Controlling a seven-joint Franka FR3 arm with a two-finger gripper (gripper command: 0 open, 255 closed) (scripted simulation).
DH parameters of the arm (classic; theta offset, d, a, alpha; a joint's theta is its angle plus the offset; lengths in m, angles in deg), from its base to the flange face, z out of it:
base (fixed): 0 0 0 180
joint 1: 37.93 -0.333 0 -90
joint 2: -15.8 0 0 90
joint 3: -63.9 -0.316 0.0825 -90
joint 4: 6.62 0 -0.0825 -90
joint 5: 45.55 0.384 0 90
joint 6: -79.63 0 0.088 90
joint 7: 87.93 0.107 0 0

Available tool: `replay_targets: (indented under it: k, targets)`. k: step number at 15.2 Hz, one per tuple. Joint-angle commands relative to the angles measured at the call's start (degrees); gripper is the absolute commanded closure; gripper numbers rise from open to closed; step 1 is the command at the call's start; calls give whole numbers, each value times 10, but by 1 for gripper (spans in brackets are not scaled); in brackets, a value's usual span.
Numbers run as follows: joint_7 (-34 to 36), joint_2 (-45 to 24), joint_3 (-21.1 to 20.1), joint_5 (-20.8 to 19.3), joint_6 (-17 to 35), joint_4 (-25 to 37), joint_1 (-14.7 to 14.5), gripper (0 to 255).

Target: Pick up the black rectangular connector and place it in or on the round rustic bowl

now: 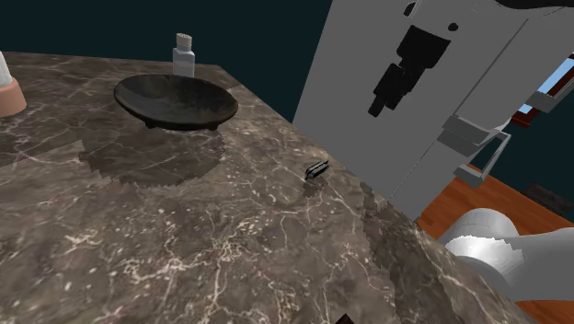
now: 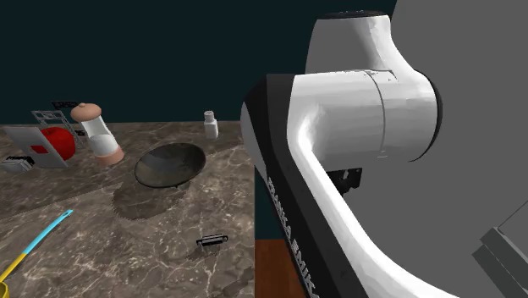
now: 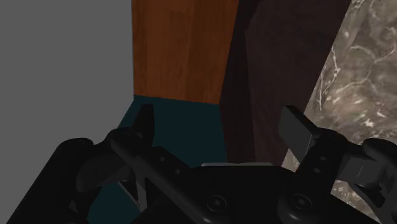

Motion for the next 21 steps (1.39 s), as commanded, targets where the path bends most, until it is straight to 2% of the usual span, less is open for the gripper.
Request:
replay_targets:
  k: [1,9,18,21]
  targets:
    - [0,0,0,0,0,0,0,0]
    - [93,-15,-93,73,3,-3,-35,0]
    - [198,-75,-200,144,22,34,-66,0]
    - [199,-73,-204,148,36,17,-68,0]
